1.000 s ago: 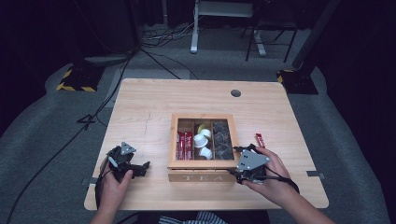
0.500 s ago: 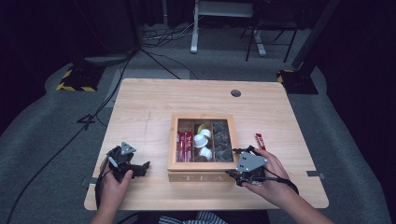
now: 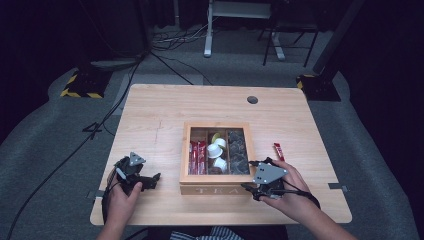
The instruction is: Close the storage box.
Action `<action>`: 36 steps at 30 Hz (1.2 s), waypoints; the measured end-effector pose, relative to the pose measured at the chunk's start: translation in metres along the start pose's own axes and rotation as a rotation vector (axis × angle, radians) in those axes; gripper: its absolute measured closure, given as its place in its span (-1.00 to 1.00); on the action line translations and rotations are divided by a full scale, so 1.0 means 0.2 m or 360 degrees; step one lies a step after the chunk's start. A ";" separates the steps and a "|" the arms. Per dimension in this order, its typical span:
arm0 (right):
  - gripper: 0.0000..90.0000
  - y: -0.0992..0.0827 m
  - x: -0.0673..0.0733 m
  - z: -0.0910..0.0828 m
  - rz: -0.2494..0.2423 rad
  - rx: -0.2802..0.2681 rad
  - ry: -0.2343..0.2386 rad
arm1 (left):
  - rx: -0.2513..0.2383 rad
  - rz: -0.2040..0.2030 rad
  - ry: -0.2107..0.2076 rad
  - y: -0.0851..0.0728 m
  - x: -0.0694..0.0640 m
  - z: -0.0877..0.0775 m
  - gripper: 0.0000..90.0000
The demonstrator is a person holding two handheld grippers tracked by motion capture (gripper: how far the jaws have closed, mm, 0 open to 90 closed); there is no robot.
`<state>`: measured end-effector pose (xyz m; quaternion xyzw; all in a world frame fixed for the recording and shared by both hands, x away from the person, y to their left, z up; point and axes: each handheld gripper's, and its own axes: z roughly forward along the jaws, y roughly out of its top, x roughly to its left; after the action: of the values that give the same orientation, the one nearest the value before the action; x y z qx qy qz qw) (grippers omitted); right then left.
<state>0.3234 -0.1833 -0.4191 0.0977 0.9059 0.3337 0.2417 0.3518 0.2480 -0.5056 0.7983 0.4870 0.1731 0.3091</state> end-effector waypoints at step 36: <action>-0.32 -0.32 -0.35 -0.27 0.0725 -0.0276 -0.0040 | -0.0008 0.0040 -0.0033 -0.02 0.04 -0.02 -1.00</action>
<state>0.3565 -0.2859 -0.3998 0.2824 0.8254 0.4549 0.1789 0.3496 0.2571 -0.5059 0.8053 0.4733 0.1700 0.3139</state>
